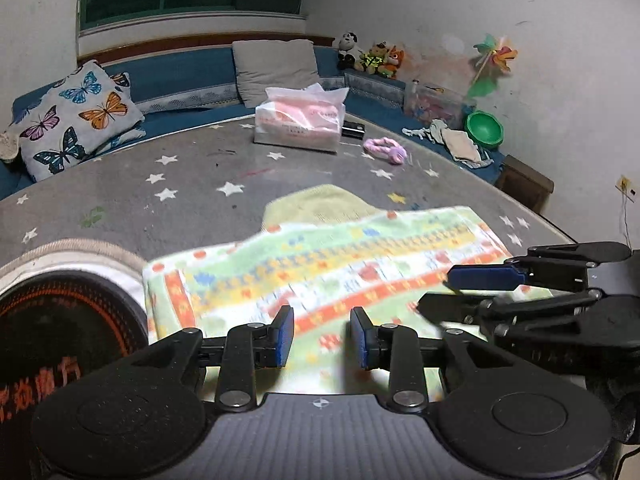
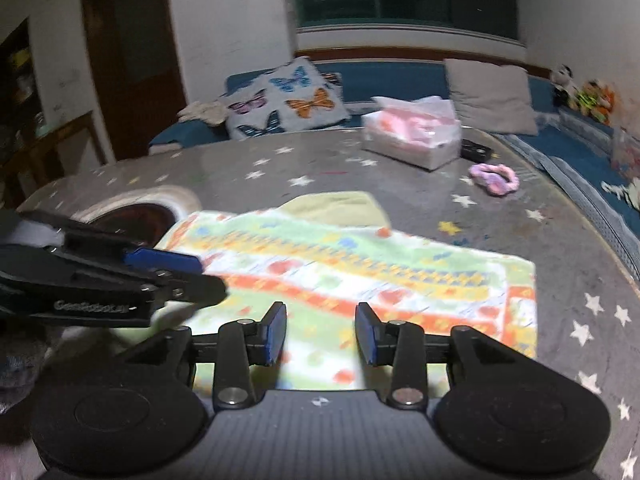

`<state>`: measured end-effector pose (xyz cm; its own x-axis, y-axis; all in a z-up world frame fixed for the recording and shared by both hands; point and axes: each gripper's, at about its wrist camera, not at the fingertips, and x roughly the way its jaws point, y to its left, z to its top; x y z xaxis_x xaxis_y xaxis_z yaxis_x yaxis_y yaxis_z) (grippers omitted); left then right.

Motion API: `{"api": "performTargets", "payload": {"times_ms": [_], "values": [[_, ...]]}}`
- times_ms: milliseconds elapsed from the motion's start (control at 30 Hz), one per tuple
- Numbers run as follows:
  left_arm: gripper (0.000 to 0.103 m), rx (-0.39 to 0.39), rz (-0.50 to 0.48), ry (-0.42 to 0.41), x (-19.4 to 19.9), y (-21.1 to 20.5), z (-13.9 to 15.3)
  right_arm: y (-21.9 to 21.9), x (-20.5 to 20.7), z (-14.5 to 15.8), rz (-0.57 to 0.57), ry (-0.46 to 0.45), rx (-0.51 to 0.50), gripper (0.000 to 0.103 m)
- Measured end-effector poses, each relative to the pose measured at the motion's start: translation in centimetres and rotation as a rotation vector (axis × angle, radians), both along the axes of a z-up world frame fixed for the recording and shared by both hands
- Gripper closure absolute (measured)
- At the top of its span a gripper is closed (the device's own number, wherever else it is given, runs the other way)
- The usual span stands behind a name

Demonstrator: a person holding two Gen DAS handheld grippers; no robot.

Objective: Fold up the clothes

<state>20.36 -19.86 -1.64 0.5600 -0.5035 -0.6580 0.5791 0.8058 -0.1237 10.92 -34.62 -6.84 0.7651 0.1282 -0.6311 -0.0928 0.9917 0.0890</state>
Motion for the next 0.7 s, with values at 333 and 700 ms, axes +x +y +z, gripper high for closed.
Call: {"api": "performTargets", "payload": {"times_ms": [333, 700], "values": [[0.061, 0.015, 0.014, -0.033, -2.8, 0.7, -0.6, 1.1, -4.2, -0.1, -0.023, -0.032, -0.027, 0.059], [0.06, -0.025, 0.077, -0.001, -3.5, 2.5, -0.8, -3.1, -6.1, -0.4, -0.16, -0.041, 0.008, 0.056]]}}
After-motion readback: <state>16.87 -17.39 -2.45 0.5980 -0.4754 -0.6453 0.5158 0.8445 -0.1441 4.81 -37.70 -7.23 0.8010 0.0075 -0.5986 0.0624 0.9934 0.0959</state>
